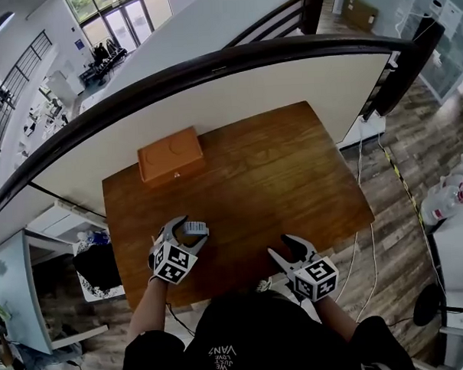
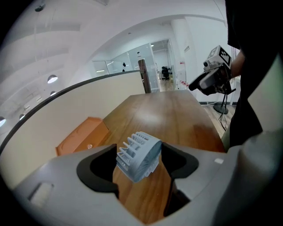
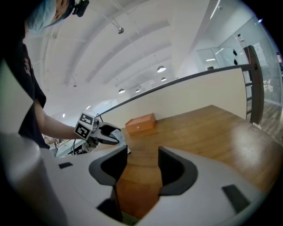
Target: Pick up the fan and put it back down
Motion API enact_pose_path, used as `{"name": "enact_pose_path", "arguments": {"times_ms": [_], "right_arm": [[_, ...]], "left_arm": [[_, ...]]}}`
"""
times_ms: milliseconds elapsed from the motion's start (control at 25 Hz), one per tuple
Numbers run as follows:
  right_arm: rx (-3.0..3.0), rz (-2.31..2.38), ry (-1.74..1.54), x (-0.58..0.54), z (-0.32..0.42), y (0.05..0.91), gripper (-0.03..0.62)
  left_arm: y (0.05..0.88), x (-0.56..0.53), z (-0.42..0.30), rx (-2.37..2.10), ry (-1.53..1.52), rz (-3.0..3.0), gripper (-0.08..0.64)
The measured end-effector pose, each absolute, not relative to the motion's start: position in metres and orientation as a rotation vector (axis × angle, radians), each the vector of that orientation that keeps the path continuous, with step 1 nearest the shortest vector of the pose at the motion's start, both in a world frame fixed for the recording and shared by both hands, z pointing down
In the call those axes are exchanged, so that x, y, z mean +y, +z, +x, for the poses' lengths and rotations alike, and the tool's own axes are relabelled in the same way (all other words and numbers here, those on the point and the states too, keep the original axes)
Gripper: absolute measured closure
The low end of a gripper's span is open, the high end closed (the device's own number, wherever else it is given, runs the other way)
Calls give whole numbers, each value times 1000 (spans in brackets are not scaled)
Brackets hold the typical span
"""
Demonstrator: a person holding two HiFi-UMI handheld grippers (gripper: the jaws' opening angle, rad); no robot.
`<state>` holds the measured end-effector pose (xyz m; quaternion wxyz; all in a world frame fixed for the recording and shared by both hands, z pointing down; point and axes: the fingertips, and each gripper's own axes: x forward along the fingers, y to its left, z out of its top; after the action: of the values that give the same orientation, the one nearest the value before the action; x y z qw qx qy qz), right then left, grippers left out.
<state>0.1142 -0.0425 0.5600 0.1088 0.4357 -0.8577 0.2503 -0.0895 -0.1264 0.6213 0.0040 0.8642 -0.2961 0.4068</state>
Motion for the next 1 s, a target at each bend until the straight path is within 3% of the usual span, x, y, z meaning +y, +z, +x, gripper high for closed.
{"name": "enact_pose_path", "arguments": {"times_ms": [480, 520, 560, 600, 1000], "right_arm": [[-2458, 1441, 763, -67, 92, 552, 402], [-2451, 1457, 766, -68, 90, 553, 402], [-2444, 1472, 767, -69, 89, 555, 402], [-2439, 1483, 768, -70, 87, 557, 402], [-2478, 1366, 775, -95, 92, 568, 402]], "left_arm": [[587, -179, -51, -834, 1095, 2859, 244], [584, -184, -48, -832, 1080, 2873, 250], [581, -189, -45, -829, 1068, 2889, 314], [579, -193, -42, -821, 1062, 2906, 327], [584, -226, 13, -763, 1064, 2937, 350]]}}
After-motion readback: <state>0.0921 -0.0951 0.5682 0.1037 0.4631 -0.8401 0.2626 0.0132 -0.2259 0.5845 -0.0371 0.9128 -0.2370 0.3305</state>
